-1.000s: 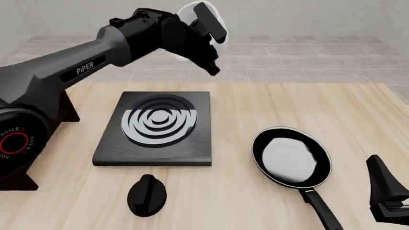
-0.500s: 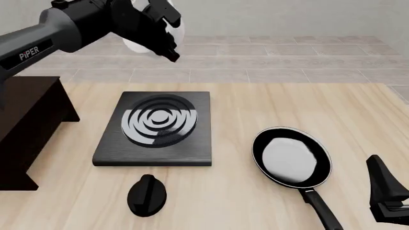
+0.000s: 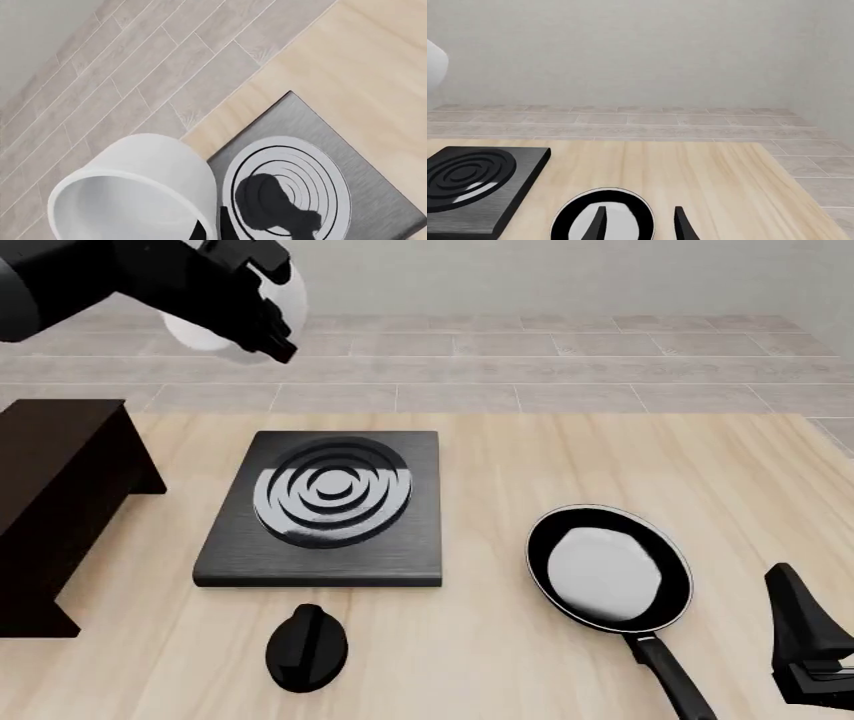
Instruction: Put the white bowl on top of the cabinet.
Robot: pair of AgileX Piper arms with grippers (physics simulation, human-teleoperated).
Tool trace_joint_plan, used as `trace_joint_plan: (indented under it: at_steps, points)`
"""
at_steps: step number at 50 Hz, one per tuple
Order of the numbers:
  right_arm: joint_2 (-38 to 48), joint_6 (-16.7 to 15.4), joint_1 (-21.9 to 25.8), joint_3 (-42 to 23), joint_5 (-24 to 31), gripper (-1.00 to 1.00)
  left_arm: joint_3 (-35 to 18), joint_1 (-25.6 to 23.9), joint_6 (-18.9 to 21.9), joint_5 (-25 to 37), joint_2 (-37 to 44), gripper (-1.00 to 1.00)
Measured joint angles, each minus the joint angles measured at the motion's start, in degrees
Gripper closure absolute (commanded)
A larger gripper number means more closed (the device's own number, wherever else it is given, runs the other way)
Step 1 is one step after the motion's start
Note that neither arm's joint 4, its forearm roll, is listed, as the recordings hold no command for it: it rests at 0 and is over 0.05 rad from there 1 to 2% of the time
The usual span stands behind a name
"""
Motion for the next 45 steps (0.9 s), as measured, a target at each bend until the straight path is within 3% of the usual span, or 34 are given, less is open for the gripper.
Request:
trace_joint_plan:
  at_steps: [27, 45]
  points:
    - [0.0, 0.0, 0.0, 0.0, 0.0, -1.00, 6.1, 9.0, 0.1, 4.0, -9.1, 1.00]
    - [0.0, 0.0, 0.0, 0.0, 0.0, -1.00, 7.8, 17.7, 2.4, 8.3, -13.5, 1.00]
